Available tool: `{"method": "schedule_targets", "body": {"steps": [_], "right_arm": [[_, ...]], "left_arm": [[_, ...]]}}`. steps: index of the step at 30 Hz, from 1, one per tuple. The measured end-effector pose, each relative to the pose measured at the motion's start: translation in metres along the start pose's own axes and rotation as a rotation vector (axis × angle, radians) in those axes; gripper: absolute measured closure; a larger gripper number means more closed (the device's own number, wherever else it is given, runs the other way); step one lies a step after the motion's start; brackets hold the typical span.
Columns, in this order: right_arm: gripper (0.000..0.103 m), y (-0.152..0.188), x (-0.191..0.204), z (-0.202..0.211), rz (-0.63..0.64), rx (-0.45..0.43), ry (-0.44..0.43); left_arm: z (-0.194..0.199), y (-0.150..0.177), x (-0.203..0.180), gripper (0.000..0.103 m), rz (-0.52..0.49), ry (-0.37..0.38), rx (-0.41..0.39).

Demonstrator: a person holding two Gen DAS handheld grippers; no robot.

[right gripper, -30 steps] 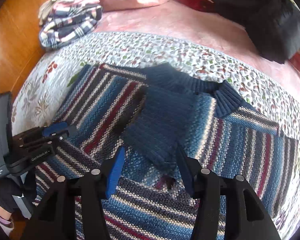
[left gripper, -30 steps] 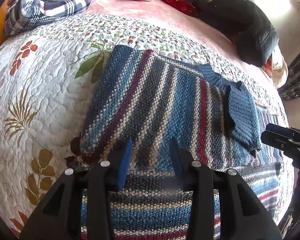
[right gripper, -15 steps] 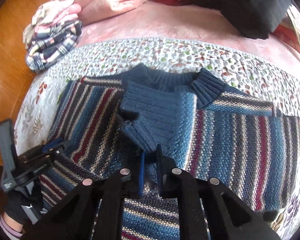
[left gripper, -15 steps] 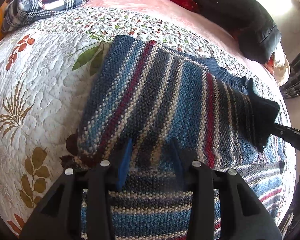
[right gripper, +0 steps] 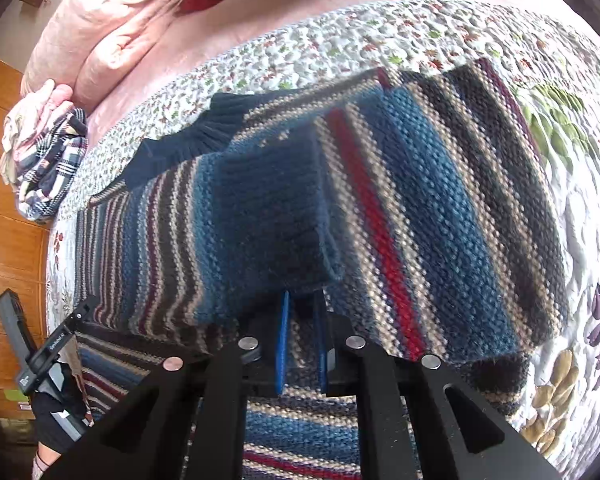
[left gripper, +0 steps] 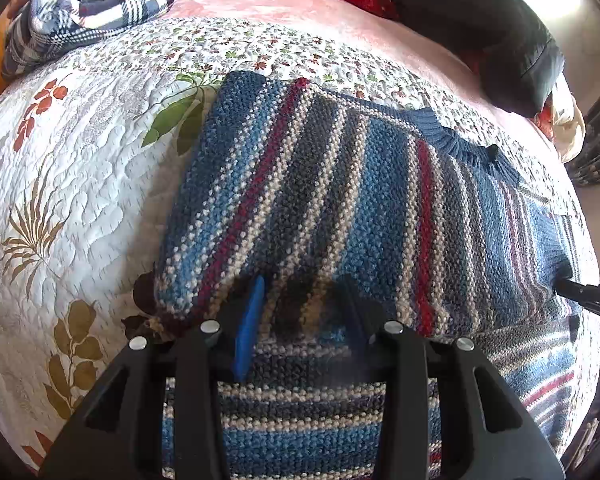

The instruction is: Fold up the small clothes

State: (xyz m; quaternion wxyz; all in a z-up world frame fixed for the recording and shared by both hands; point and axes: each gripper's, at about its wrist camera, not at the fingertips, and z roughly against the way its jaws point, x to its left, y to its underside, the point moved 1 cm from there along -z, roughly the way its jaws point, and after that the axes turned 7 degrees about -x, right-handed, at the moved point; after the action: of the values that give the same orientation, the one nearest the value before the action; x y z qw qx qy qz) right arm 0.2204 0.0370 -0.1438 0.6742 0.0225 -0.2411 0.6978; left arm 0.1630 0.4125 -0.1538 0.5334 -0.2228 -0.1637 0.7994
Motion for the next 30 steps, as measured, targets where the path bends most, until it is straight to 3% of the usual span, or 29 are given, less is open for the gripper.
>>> {"method": "schedule_targets", "body": {"steps": [3,8,11,15,30], "right_arm": [[0.09,-0.001,0.0,0.018,0.026,-0.062,0.021],[0.088,-0.014,0.025,0.037,0.114,-0.152,-0.008],[0.087,-0.018,0.04,0.025,0.167,-0.122,0.008],[0.087,-0.013,0.026,0.0,0.146,-0.058,0.044],[0.092,0.006,0.0,-0.016,0.09,-0.015,-0.003]], "left_arm": [[0.009,-0.007,-0.009,0.065,-0.017,-0.023,-0.016],[0.023,-0.018,-0.044,0.063,-0.065,0.041,-0.069],[0.011,-0.019,-0.062,0.062,-0.1,0.051,-0.039],[-0.009,-0.01,-0.065,0.062,-0.119,0.02,0.02],[-0.02,-0.006,-0.057,0.059,-0.089,0.015,0.038]]}}
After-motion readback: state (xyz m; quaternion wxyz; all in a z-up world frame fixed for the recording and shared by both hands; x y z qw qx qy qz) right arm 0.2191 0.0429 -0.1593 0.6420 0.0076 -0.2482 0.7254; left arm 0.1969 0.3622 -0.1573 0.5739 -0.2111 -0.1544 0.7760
